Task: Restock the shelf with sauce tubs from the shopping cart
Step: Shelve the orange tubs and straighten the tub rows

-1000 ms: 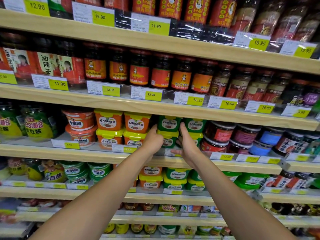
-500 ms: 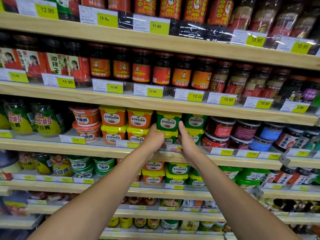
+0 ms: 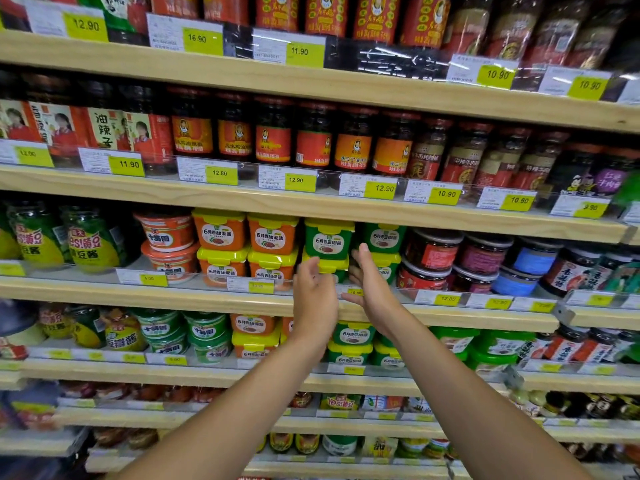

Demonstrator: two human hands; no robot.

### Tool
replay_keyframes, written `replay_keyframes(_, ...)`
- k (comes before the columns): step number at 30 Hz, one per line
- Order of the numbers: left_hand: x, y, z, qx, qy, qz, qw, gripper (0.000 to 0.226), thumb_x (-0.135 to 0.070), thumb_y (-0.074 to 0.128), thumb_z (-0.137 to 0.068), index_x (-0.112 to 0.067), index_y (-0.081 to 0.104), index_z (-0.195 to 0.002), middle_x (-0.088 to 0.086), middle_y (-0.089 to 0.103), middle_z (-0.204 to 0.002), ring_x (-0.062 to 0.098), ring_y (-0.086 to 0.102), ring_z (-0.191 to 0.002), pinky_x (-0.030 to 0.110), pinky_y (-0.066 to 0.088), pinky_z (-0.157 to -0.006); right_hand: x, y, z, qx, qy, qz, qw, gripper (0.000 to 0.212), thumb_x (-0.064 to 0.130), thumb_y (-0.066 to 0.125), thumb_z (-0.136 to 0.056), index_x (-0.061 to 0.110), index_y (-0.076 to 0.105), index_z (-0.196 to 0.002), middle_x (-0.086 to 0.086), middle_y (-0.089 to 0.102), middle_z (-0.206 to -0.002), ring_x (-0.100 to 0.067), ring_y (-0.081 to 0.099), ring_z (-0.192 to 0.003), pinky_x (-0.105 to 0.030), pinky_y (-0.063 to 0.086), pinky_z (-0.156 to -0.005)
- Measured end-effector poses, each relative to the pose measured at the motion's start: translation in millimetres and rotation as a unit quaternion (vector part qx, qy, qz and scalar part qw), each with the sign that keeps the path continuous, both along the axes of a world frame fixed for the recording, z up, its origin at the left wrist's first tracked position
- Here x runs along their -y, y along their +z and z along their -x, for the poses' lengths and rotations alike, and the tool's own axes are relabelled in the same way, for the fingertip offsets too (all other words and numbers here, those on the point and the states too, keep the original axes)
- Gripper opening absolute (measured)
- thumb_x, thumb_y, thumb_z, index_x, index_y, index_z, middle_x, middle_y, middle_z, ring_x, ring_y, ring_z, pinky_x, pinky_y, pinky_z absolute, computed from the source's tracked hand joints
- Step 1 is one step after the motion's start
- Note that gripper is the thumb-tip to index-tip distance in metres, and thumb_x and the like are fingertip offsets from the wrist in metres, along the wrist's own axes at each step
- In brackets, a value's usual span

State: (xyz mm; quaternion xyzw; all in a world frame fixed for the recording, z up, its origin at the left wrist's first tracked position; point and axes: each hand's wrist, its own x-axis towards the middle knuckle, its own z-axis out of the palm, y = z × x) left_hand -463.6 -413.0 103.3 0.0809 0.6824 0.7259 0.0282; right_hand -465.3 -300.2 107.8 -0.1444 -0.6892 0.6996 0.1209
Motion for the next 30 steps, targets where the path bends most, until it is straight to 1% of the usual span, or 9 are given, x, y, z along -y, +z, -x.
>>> replay_keyframes(3,-24.5,-3.9,-14.3,-0.054,-0.062,0.009,0.997,0.039,-0.026,0.037,-0.108,-0.03,0.046,-0.145,-0.011,0.048,-0.145,0.007,0.045,-0.133,0.022,0.036,-0.099,-13.0,-1.9,-1.5,-0.013,-0.063,0.04,0.997,0.066,0.059,0.03,-0.103,0.014,0.046,-0.149,-0.01,0.051,-0.149,-0.022,0.051,-0.134,-0.044,0.048,-0.106)
replay_keyframes(6,-43.7,3.7,-7.3,-0.072,-0.096,0.022,0.993,0.043,-0.032,0.033,-0.111,-0.029,0.039,-0.153,-0.01,0.039,-0.157,0.008,0.037,-0.143,0.026,0.031,-0.111,-32.6,1.2,-10.6,-0.047,-0.151,0.05,0.986,0.06,0.053,0.028,-0.107,0.011,0.061,-0.134,-0.008,0.062,-0.135,-0.021,0.058,-0.125,-0.044,0.05,-0.102)
replay_keyframes(9,-59.2,8.7,5.8,-0.038,-0.123,0.037,0.991,0.049,-0.039,0.028,-0.111,-0.028,0.031,-0.158,-0.007,0.03,-0.164,0.013,0.028,-0.15,0.034,0.022,-0.122,-52.3,2.7,-19.8,-0.051,-0.193,0.054,0.978,0.06,0.054,0.026,-0.106,0.014,0.057,-0.139,-0.001,0.057,-0.139,-0.019,0.052,-0.128,-0.037,0.044,-0.099)
replay_keyframes(13,-78.9,9.6,26.9,0.031,-0.131,0.013,0.991,0.057,-0.055,0.025,-0.108,-0.029,0.032,-0.158,-0.002,0.035,-0.162,0.019,0.034,-0.148,0.044,0.026,-0.124,-67.7,8.6,-25.0,-0.047,-0.137,0.054,0.988,0.06,0.056,0.024,-0.106,0.018,0.042,-0.15,0.004,0.051,-0.127,-0.008,0.046,-0.114,-0.031,0.039,-0.1)
replay_keyframes(16,-96.7,-0.2,44.1,0.062,-0.133,-0.011,0.989,0.078,-0.075,0.024,-0.09,-0.035,0.037,-0.156,-0.002,0.044,-0.157,0.019,0.044,-0.142,0.048,0.033,-0.12,-66.8,19.5,-26.0,-0.042,-0.109,0.041,0.992,0.036,0.05,0.024,-0.107,0.033,0.042,-0.134,0.014,0.057,-0.099,0.007,0.057,-0.08,-0.01,0.05,-0.074)
replay_keyframes(18,-105.5,-4.7,52.6,0.075,-0.126,-0.022,0.989,0.084,-0.078,0.024,-0.083,-0.035,0.037,-0.155,-0.001,0.047,-0.156,0.019,0.046,-0.14,0.049,0.035,-0.119,-66.9,24.9,-22.2,-0.042,-0.104,0.05,0.992,0.027,0.05,0.026,-0.107,0.036,0.044,-0.122,0.019,0.057,-0.091,0.012,0.059,-0.066,-0.008,0.049,-0.056)
replay_keyframes(22,-107.1,7.1,52.5,0.092,-0.125,-0.047,0.987,0.063,-0.063,0.025,-0.103,-0.028,0.044,-0.151,0.003,0.056,-0.145,0.022,0.055,-0.131,0.049,0.042,-0.114,-76.4,19.5,-8.3,-0.05,-0.087,0.054,0.993,0.03,0.056,0.032,-0.105,0.039,0.055,-0.106,0.014,0.066,-0.103,0.002,0.063,-0.09,-0.021,0.052,-0.074)
replay_keyframes(27,-111.5,6.8,56.7,0.087,-0.108,-0.052,0.989,0.054,-0.056,0.026,-0.107,-0.025,0.051,-0.144,0.005,0.061,-0.136,0.022,0.059,-0.123,0.047,0.045,-0.111,-86.7,3.4,-3.5,-0.045,-0.074,0.023,0.996,0.047,0.063,0.036,-0.101,0.037,0.047,-0.139,0.008,0.058,-0.131,-0.006,0.056,-0.114,-0.029,0.044,-0.099)
replay_keyframes(30,-118.9,0.0,62.4,0.088,-0.102,-0.043,0.99,0.061,-0.063,0.026,-0.1,-0.028,0.051,-0.143,0.005,0.061,-0.138,0.023,0.059,-0.123,0.05,0.045,-0.111,-91.5,-2.6,-6.2,-0.041,-0.07,0.011,0.997,0.04,0.061,0.035,-0.102,0.04,0.043,-0.136,0.018,0.058,-0.119,0.001,0.053,-0.107,-0.03,0.037,-0.104)
